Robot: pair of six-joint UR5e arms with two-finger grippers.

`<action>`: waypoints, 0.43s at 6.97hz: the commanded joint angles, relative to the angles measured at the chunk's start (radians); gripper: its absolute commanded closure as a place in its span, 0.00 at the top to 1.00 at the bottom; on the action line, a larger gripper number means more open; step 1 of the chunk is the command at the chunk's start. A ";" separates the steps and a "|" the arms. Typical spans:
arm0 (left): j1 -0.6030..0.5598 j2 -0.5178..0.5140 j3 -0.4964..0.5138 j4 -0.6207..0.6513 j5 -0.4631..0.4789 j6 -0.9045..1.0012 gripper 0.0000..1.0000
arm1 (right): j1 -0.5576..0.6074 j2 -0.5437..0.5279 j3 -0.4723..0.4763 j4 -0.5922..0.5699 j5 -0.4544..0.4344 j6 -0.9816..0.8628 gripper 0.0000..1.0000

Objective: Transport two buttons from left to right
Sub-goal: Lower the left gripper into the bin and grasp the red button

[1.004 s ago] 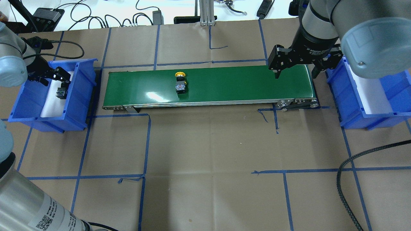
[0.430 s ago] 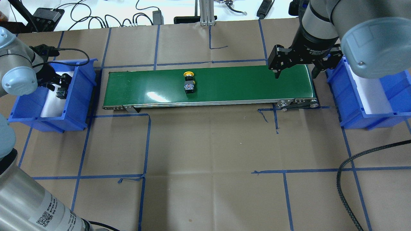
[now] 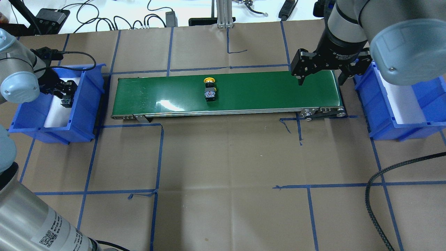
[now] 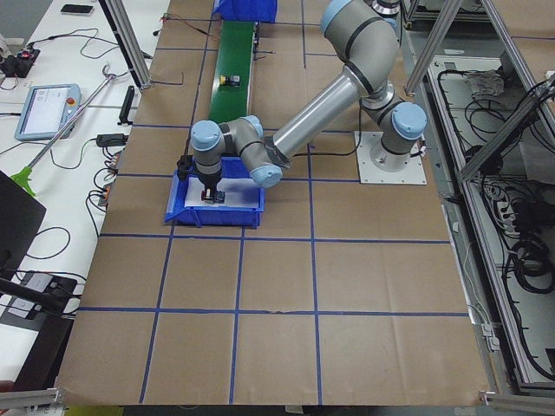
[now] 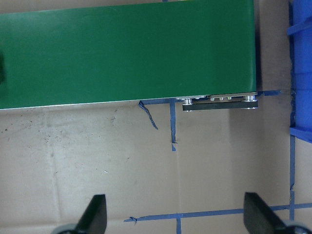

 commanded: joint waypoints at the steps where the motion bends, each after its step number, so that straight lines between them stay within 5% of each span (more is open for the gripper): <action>1: 0.000 0.021 0.023 -0.014 0.002 0.002 0.03 | 0.000 -0.001 0.000 0.001 0.001 0.000 1.00; 3: 0.009 0.104 0.034 -0.115 0.004 0.009 0.03 | 0.000 0.001 0.000 0.001 0.001 0.000 1.00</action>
